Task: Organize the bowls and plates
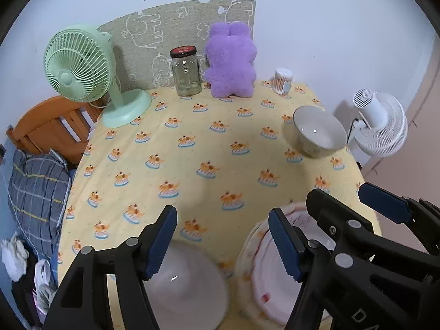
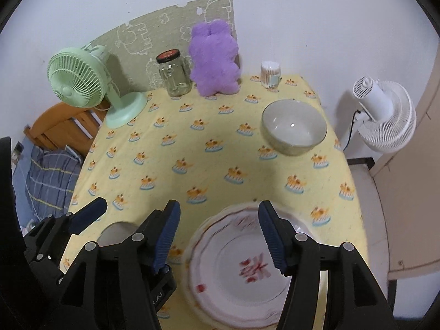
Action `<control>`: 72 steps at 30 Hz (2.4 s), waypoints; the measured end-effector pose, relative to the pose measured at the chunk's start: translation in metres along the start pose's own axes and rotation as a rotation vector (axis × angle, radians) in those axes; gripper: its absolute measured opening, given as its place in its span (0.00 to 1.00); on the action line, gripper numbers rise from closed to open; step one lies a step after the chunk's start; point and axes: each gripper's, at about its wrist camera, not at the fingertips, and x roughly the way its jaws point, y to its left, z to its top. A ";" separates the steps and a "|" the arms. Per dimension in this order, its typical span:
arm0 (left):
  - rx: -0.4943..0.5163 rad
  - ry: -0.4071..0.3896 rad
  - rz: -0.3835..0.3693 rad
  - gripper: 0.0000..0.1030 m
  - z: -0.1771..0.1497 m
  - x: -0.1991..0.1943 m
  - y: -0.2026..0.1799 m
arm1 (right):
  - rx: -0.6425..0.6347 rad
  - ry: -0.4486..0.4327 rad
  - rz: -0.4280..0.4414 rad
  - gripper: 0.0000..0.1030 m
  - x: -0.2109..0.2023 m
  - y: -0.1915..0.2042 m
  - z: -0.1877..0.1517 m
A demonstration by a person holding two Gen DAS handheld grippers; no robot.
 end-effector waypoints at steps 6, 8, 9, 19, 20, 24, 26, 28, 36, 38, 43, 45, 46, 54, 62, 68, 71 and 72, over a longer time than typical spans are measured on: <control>-0.040 -0.016 0.055 0.69 0.030 0.020 -0.041 | -0.048 -0.015 0.018 0.61 0.016 -0.043 0.033; -0.046 -0.025 0.074 0.68 0.040 0.028 -0.054 | -0.051 -0.026 0.030 0.61 0.024 -0.058 0.044; -0.045 -0.026 0.077 0.67 0.044 0.031 -0.058 | -0.051 -0.028 0.033 0.61 0.028 -0.065 0.049; -0.082 -0.024 0.093 0.64 0.085 0.082 -0.111 | 0.002 -0.045 0.038 0.61 0.077 -0.130 0.092; -0.083 -0.023 0.098 0.64 0.088 0.088 -0.114 | 0.001 -0.041 0.026 0.61 0.081 -0.132 0.095; -0.091 -0.013 0.090 0.59 0.100 0.112 -0.124 | 0.015 -0.026 0.017 0.61 0.103 -0.147 0.106; -0.090 -0.018 0.078 0.59 0.106 0.123 -0.128 | 0.027 -0.032 0.016 0.61 0.112 -0.155 0.112; -0.082 -0.010 0.076 0.59 0.112 0.134 -0.134 | 0.037 -0.034 -0.004 0.61 0.118 -0.160 0.115; -0.084 0.037 0.091 0.50 0.118 0.174 -0.143 | 0.099 0.025 -0.033 0.61 0.159 -0.183 0.120; -0.087 0.046 0.090 0.44 0.116 0.181 -0.143 | 0.098 0.034 -0.037 0.56 0.166 -0.184 0.119; -0.066 0.063 0.085 0.32 0.114 0.192 -0.148 | 0.094 0.070 -0.046 0.38 0.180 -0.185 0.118; -0.062 0.071 0.082 0.29 0.115 0.196 -0.149 | 0.095 0.082 -0.052 0.31 0.185 -0.187 0.118; -0.060 0.074 0.082 0.27 0.115 0.198 -0.149 | 0.094 0.086 -0.053 0.26 0.187 -0.187 0.117; -0.051 0.096 0.072 0.22 0.117 0.202 -0.149 | 0.095 0.105 -0.065 0.23 0.190 -0.188 0.120; -0.052 0.104 0.070 0.22 0.113 0.194 -0.149 | 0.118 0.123 -0.062 0.23 0.180 -0.187 0.115; -0.064 0.096 0.073 0.22 0.102 0.177 -0.144 | 0.110 0.119 -0.056 0.23 0.165 -0.180 0.106; -0.071 0.095 0.075 0.22 0.097 0.169 -0.139 | 0.107 0.118 -0.047 0.23 0.155 -0.174 0.101; -0.072 0.091 0.076 0.22 0.095 0.164 -0.137 | 0.106 0.116 -0.045 0.23 0.150 -0.171 0.099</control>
